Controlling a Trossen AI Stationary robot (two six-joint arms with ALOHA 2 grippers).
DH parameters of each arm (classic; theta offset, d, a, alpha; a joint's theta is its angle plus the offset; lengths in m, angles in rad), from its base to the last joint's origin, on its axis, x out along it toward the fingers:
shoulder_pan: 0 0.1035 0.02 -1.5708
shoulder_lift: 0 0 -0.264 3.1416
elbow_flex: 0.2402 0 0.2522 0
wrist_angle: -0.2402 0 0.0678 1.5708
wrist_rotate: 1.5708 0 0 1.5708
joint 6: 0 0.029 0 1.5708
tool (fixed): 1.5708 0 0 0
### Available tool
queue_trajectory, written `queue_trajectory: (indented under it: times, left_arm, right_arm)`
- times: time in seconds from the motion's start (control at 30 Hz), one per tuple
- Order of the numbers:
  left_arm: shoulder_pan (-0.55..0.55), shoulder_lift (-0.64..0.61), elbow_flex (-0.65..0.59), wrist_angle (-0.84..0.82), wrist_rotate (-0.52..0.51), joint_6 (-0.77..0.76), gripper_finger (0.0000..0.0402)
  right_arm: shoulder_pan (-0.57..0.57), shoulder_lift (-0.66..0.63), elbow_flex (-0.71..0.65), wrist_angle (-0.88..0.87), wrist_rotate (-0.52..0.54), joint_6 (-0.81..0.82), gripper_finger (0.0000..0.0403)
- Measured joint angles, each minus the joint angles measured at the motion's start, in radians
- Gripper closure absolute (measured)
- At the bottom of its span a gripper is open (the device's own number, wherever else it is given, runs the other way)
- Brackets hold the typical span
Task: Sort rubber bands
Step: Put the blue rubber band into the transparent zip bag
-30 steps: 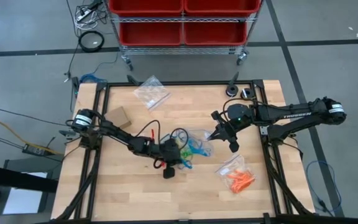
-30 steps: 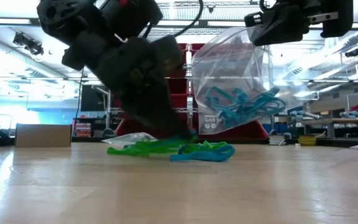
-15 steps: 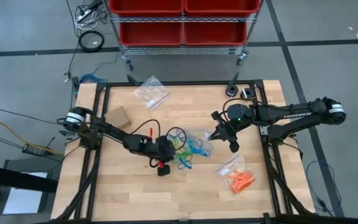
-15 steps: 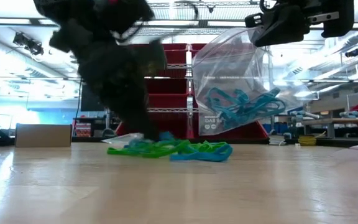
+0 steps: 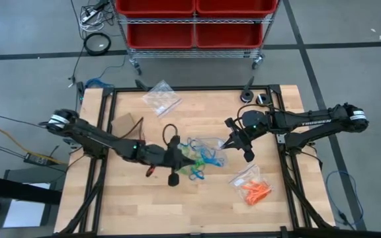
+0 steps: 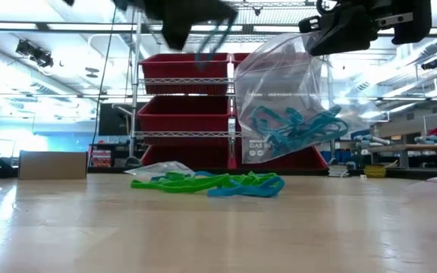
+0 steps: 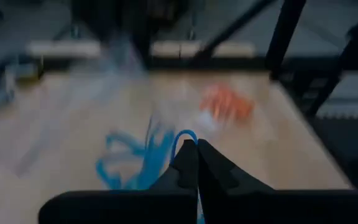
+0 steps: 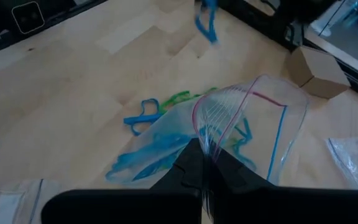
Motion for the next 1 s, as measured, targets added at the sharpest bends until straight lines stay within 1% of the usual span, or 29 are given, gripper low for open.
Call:
queue_trajectory:
  times: [0.1,0.23,0.3,0.4,0.43,0.53,0.6,0.77,0.87,1.0]
  left_arm:
    - [0.0,-0.012,0.0,0.104,-0.007,0.062,0.0398]
    - [0.016,-0.009,0.0,0.216,-0.037,0.133,0.0398]
    - [0.039,-0.008,0.0,0.248,-0.06,0.135,0.0399]
    - [0.073,-0.006,0.0,0.308,-0.059,0.138,0.0399]
    - [0.081,-0.006,0.0,0.339,-0.048,0.142,0.0399]
    - [0.103,-0.007,0.0,0.421,0.032,0.155,0.0399]
    - [0.116,0.002,0.015,0.424,0.052,0.15,0.0399]
    - [0.126,0.035,0.071,0.343,0.058,0.138,0.0399]
    - [0.127,0.067,0.096,0.333,0.066,0.135,0.0399]
    - [0.14,0.098,0.117,0.323,0.058,0.135,0.0399]
  right_arm:
    - [0.004,0.0,0.0,0.0,0.0,-0.02,0.0403]
    - [0.028,0.0,0.0,0.003,0.011,-0.085,0.0403]
    - [0.049,0.0,0.0,0.004,0.049,-0.127,0.0403]
    - [0.076,0.01,0.0,0.01,0.126,-0.182,0.0403]
    - [0.084,0.016,0.0,0.009,0.152,-0.2,0.0403]
    - [0.106,0.048,0.001,0.022,0.225,-0.254,0.0403]
    - [0.119,0.076,0.001,0.041,0.287,-0.294,0.0403]
    - [0.142,0.129,0.001,0.146,0.414,-0.382,0.0403]
    - [0.157,0.139,0.001,0.183,0.463,-0.431,0.0403]
    - [0.18,0.139,0.001,0.223,0.52,-0.459,0.0403]
